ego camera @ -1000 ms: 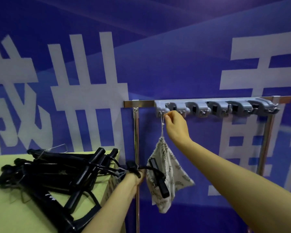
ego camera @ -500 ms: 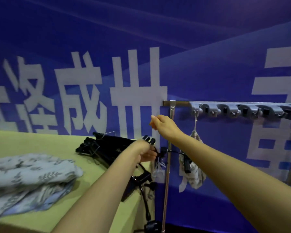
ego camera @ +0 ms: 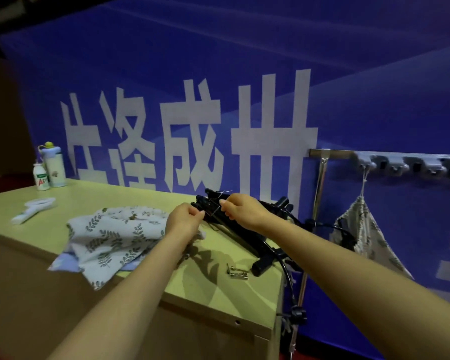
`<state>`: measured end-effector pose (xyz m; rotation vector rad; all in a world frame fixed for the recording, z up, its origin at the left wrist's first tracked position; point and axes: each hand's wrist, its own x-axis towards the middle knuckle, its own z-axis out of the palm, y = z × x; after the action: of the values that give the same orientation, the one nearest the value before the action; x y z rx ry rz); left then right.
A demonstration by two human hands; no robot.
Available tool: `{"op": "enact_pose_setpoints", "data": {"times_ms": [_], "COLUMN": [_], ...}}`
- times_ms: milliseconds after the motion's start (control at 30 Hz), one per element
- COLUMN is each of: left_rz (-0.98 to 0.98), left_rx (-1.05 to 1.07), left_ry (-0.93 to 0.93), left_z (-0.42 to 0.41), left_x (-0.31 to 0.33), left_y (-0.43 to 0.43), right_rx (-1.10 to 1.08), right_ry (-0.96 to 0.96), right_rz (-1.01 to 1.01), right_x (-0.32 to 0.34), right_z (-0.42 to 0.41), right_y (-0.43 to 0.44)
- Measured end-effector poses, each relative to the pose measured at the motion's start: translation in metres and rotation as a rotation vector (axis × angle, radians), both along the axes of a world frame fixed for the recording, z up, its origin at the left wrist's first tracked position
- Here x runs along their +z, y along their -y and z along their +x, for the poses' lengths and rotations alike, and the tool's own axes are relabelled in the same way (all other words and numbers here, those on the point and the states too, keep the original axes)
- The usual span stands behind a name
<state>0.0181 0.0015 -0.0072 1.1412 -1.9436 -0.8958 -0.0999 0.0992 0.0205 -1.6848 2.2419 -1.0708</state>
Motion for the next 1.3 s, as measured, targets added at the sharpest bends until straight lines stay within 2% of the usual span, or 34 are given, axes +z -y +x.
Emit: {"op": "enact_pose_setpoints", "data": {"times_ms": [167,267,367,467,600,833,1000,1133,1167,1300], "left_rz": [-0.21,-0.324,-0.363,-0.349,-0.3,-0.227,-0.135,0.198,0.247,0.225], "left_rx": [0.119,0.032,0.013,0.097,0.146,-0.003,0.022,0.028,0.026,0.051], "left_ry": [0.207,0.397,0.446,0.395,0.191,-0.102,-0.251,-0.489,-0.499,-0.209], "left_z": [0.025,0.029,0.027,0.024,0.025,0.048,0.071,0.087,0.09,0.099], "left_x": [-0.014,-0.023,-0.031,-0.039,-0.039,-0.009,0.009,0.019,0.024,0.044], "left_y": [0.019,0.024,0.029,0.037,0.046,0.051,0.05,0.05,0.049,0.053], "right_rx": [0.004,0.0,-0.012,-0.023,-0.027,0.043,0.208,0.3,0.311,0.4], "right_ry": [-0.007,-0.024,-0.013,-0.009,0.059,0.557,0.839,0.822,0.781,0.613], "right_rz": [0.062,0.099,0.131,0.161,0.155,0.067,-0.001,-0.055,-0.052,0.008], "right_x": [-0.017,-0.027,-0.038,-0.048,-0.052,-0.038,-0.033,-0.026,-0.023,-0.015], "right_z": [0.016,0.02,0.02,0.02,0.018,0.034,0.066,0.086,0.09,0.096], "right_y": [0.027,0.04,0.054,0.062,0.072,0.092,0.112,0.122,0.121,0.112]}}
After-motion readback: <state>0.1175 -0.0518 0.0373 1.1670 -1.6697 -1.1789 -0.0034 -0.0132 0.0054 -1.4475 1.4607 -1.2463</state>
